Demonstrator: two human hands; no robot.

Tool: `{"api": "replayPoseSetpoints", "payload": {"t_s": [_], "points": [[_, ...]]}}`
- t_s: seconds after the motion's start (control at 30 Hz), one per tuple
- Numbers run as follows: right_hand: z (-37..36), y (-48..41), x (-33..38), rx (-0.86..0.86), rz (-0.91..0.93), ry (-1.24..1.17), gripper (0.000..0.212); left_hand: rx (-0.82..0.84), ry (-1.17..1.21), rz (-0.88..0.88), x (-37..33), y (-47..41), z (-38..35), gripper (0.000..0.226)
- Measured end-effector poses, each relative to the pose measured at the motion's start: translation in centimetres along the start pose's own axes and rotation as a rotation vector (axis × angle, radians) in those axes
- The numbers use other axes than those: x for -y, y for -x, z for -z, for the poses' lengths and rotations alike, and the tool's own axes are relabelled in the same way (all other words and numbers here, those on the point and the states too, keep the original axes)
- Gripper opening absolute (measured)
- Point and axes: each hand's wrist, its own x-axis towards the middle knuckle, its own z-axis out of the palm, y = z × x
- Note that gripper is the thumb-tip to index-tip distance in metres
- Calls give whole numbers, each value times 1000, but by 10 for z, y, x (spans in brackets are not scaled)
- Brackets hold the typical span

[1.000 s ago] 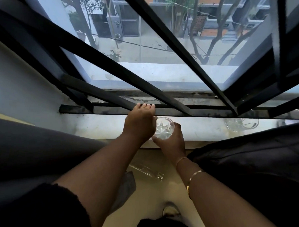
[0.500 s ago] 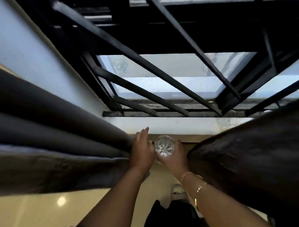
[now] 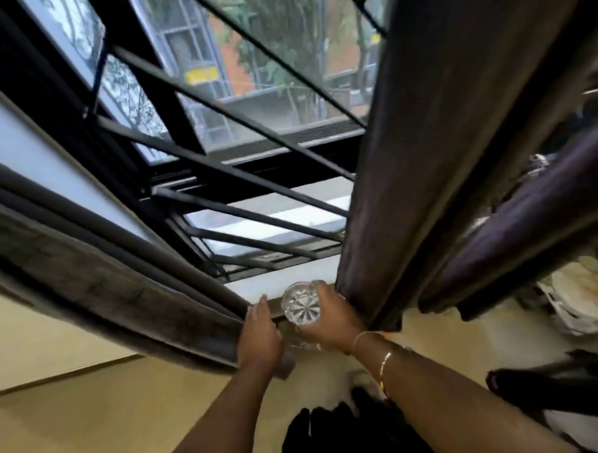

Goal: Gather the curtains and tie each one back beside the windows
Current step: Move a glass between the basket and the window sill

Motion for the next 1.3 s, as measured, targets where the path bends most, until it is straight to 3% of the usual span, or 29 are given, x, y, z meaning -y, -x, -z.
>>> {"api": "replayPoseSetpoints", "payload": {"t_s": [0.23, 0.37, 0.47, 0.63, 0.73, 0.87, 0.97, 1.07, 1.3], "points": [[66, 74, -23, -24, 109, -81, 82, 172, -181, -283, -70, 51, 0, 49], [111, 111, -64, -156, 32, -114, 70, 341, -240, -331, -126, 78, -29, 34], [150, 143, -106, -232, -17, -157, 73, 370, -246, -369, -174, 100, -63, 28], [223, 204, -188, -339, -98, -188, 63, 360, -149, -370, -270, 150, -129, 31], [270, 244, -240, -411, -175, -192, 60, 387, -164, -468, -330, 185, -177, 29], [321, 295, -295, -491, -267, -202, 80, 424, -190, -549, -388, 230, -226, 36], [355, 326, -333, -592, -324, -235, 74, 477, -256, -592, -428, 260, -258, 44], [381, 345, -366, -681, -398, -289, 83, 527, -316, -674, -466, 277, -284, 51], [430, 354, -433, -742, -584, -322, 87, 612, -305, -705, -526, 272, -334, 49]]}}
